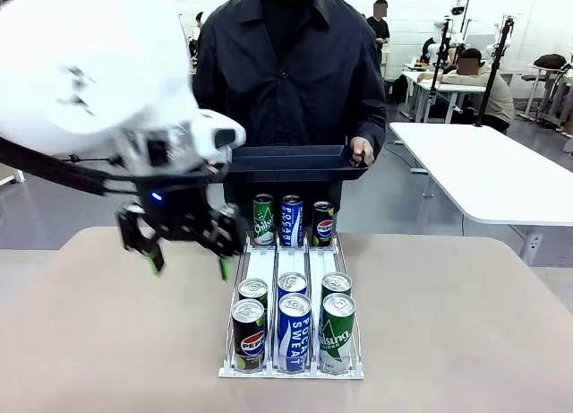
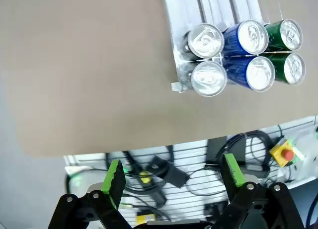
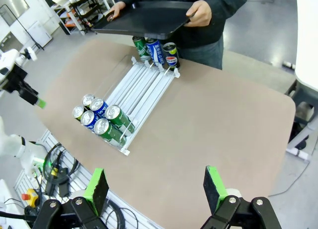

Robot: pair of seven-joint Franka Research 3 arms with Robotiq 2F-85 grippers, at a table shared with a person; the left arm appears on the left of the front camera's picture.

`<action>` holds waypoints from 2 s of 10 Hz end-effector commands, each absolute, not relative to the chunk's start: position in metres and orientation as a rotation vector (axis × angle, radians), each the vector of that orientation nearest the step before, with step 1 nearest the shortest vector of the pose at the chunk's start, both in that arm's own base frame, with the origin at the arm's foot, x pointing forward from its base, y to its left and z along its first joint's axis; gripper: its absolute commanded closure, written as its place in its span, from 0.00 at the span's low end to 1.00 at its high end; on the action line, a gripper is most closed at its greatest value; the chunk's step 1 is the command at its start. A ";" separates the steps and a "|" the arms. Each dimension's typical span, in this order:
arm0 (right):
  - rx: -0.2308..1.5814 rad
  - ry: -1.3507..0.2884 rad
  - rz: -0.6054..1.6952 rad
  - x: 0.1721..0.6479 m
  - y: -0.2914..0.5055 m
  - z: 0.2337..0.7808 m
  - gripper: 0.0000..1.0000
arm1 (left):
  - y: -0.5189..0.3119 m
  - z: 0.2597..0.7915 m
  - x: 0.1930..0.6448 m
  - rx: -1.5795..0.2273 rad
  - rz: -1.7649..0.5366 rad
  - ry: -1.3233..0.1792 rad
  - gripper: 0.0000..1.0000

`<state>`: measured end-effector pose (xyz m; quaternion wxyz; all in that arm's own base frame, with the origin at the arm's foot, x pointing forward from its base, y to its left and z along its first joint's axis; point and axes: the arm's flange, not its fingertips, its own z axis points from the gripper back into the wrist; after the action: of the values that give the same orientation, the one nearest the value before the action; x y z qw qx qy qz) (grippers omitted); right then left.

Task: Retrieve and hand over the desired beverage to the person.
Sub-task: Pick up a can of the same type that the person held from the Automatic Can Dispenser.

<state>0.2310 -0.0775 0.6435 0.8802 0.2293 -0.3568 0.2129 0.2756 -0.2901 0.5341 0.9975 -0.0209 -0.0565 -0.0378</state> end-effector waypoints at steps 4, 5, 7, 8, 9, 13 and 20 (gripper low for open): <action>0.497 -0.745 0.465 0.231 -0.078 0.642 0.00 | -0.325 0.488 0.301 -0.083 -0.012 -0.158 0.00; 0.497 -0.745 0.465 0.231 -0.078 0.642 0.00 | -0.321 0.492 0.303 -0.083 -0.041 -0.193 0.00; 0.497 -0.745 0.465 0.231 -0.078 0.642 0.00 | -0.324 0.490 0.301 -0.084 -0.025 -0.109 0.00; 0.497 -0.745 0.465 0.231 -0.078 0.642 0.00 | -0.324 0.490 0.301 -0.084 -0.025 -0.109 0.00; 0.497 -0.745 0.465 0.231 -0.078 0.642 0.00 | -0.324 0.490 0.301 -0.084 -0.025 -0.109 0.00; 0.497 -0.745 0.465 0.231 -0.078 0.642 0.00 | -0.334 0.451 0.322 -0.059 -0.096 -0.180 0.00; 0.497 -0.745 0.465 0.231 -0.078 0.642 0.00 | -0.342 0.426 0.336 -0.048 -0.131 -0.182 0.00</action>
<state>0.2310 -0.0776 0.6435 0.8802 0.2294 -0.3568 0.2128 0.3322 -0.3394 0.4292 0.9940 -0.0317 -0.0847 -0.0617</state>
